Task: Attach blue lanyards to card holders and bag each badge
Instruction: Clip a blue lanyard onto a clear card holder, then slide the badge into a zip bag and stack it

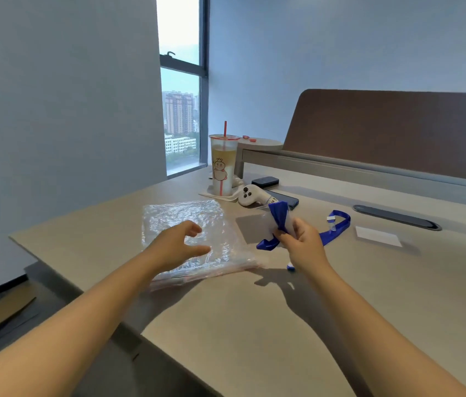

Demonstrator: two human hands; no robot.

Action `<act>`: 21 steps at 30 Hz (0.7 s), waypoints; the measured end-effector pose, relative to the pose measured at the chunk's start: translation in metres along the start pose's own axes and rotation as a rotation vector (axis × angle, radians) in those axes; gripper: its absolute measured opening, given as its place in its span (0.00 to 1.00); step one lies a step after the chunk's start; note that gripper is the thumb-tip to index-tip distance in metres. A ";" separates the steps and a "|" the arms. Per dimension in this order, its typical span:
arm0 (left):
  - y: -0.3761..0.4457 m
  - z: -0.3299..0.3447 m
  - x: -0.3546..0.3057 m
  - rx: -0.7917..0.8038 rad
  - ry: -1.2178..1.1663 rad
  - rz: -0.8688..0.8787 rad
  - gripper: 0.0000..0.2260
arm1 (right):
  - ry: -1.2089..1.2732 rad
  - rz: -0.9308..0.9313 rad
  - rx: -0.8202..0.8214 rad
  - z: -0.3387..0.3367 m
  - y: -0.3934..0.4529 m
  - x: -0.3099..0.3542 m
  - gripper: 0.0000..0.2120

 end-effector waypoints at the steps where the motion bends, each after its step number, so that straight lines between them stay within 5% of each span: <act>1: -0.006 0.000 0.011 0.039 0.050 -0.016 0.22 | 0.007 -0.003 0.003 0.008 0.000 -0.001 0.07; 5: -0.026 0.002 0.035 0.169 0.154 -0.025 0.19 | -0.039 0.000 0.046 0.033 -0.002 -0.007 0.10; 11: -0.027 -0.008 0.052 0.074 0.124 -0.038 0.08 | -0.008 0.003 0.071 0.053 -0.002 -0.007 0.11; 21: -0.034 -0.027 0.058 -0.078 -0.058 0.007 0.16 | 0.096 -0.062 0.046 0.064 -0.003 0.008 0.06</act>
Point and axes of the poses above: each hand's wrist, its own y-axis towards the middle knuckle, its own z-axis out of the palm, x = y × z, the point moved 5 cm from there along y, towards the middle knuckle, and after that the axes turned 9 degrees about y, right-handed, at the moved point
